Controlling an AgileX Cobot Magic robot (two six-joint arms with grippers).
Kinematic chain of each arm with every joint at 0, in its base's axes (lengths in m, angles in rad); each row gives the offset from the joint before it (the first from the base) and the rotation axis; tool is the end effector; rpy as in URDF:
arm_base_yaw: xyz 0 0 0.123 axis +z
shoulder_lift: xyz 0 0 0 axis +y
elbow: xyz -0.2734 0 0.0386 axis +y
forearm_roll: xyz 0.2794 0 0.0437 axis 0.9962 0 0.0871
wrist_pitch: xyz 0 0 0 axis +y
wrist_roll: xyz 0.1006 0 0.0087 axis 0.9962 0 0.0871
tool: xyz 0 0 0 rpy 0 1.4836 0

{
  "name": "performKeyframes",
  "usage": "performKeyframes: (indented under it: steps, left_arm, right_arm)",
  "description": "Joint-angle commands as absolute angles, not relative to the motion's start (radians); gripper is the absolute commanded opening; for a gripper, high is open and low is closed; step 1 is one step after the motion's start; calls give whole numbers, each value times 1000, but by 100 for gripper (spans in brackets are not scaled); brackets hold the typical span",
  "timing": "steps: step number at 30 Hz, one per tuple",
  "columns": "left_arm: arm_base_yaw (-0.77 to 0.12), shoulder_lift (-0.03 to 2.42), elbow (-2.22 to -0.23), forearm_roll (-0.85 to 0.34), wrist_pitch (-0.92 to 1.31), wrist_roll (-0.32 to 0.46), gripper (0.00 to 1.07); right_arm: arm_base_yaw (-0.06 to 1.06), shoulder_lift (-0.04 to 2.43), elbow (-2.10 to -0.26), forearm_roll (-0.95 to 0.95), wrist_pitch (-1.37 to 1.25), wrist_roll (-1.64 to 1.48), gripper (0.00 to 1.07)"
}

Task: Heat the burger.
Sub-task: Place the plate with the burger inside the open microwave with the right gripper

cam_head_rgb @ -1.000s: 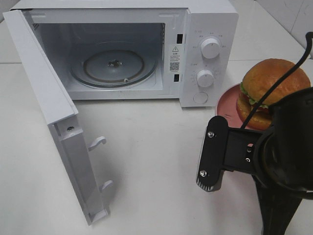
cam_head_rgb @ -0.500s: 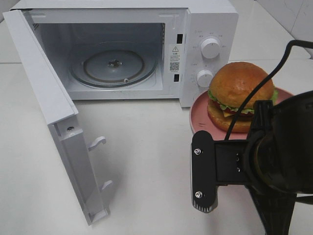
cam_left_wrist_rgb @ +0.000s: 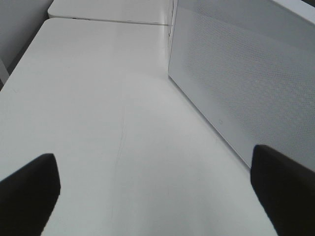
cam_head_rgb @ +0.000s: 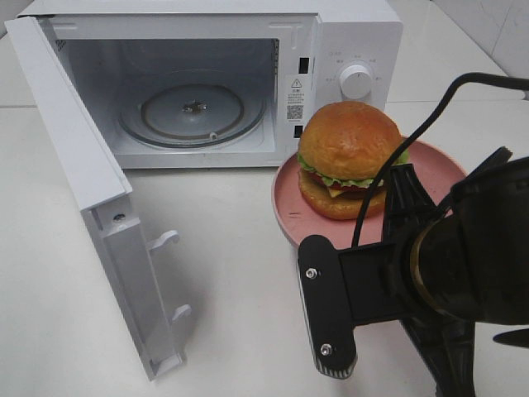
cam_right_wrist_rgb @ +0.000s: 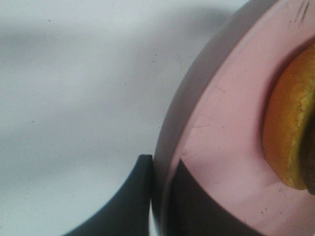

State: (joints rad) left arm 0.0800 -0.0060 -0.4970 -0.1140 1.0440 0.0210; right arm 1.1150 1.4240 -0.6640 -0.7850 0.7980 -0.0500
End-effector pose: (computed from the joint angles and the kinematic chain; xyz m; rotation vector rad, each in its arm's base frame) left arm 0.0412 -0.0067 0.2891 -0.0553 2.0194 -0.0720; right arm 0.1577 0.2056 0.1544 -2.0256 1.7790 -0.6303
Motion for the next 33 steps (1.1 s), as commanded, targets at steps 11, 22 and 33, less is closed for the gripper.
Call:
performKeyframes:
  steps: [11,22,33]
  left_arm:
    - [77,-27,-496,-115,1034,20,101]
    - [77,-27,-496,-115,1034,20,101]
    - [77,-27,-496,-115,1034,20,101]
  right_arm:
    - [1119,1409,-665,-881,689,-199,3]
    - [1116,1409,-665,-898,508,-311,0]
    - [1001,1409,-665,-882,419,-461,0]
